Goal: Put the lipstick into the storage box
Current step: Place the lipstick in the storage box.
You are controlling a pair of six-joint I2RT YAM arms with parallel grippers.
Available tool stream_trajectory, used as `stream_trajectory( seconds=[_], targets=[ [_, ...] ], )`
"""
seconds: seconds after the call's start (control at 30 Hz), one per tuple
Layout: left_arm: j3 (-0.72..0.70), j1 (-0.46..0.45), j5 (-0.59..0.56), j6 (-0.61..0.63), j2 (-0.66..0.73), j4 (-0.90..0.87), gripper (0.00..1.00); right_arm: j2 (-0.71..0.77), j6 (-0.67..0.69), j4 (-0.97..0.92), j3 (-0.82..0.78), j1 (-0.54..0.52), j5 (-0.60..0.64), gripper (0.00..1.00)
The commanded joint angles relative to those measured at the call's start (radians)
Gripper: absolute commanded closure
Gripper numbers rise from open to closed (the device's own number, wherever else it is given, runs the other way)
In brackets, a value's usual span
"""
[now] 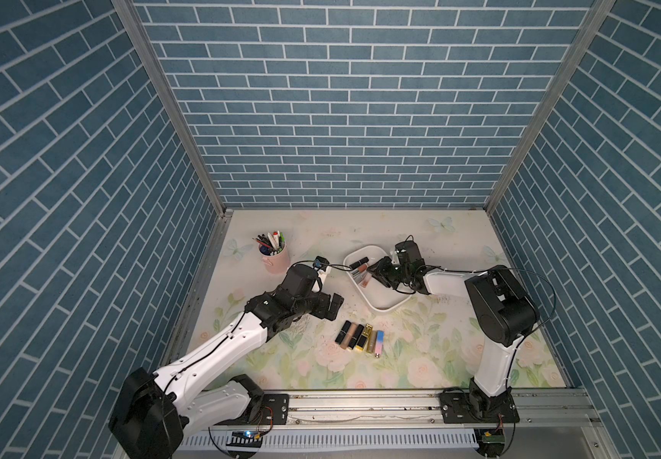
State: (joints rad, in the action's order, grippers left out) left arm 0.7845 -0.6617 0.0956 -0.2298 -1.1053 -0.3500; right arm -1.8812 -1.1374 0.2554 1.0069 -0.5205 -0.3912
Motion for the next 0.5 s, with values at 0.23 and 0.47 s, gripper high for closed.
stream_trajectory(
  seconds=[0.23, 0.47],
  targets=[
    [0.005, -0.006, 0.008, -0.010, 0.035, 0.011, 0.00, 0.176, 0.015, -0.040, -0.010, -0.005, 0.038, 0.56],
    [-0.053, -0.018, 0.037, -0.037, 0.042, 0.072, 0.00, 0.311, 0.127, -0.095, 0.006, -0.040, 0.013, 0.56]
  ],
)
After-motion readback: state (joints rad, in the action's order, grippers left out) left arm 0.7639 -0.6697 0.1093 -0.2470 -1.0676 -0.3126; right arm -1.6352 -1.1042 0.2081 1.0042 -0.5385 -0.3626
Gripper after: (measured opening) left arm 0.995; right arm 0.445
